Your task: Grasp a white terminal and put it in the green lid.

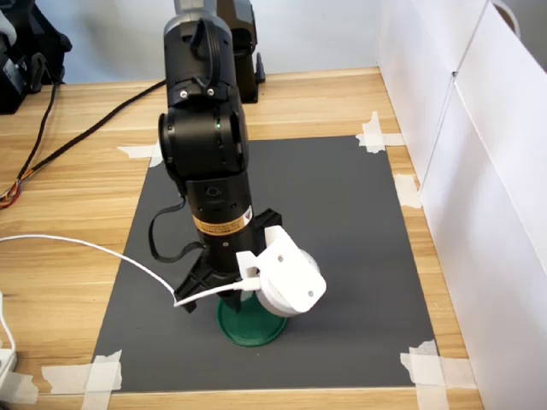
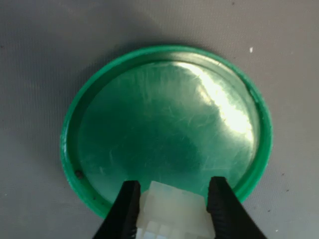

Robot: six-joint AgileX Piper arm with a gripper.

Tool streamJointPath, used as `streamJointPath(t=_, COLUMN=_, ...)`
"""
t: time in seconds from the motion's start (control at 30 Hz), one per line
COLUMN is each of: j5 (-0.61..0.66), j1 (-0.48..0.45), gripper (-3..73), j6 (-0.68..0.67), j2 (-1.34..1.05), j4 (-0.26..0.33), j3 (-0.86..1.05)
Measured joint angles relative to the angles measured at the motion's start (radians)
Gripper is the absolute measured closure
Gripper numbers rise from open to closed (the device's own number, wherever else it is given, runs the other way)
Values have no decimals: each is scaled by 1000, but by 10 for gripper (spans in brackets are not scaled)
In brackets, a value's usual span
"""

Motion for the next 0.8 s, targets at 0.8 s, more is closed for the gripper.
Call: streamJointPath(t=0.8, j5=-61, j1=-43, gripper=259, j6=-25, j2=-117, j4=138, j3=1)
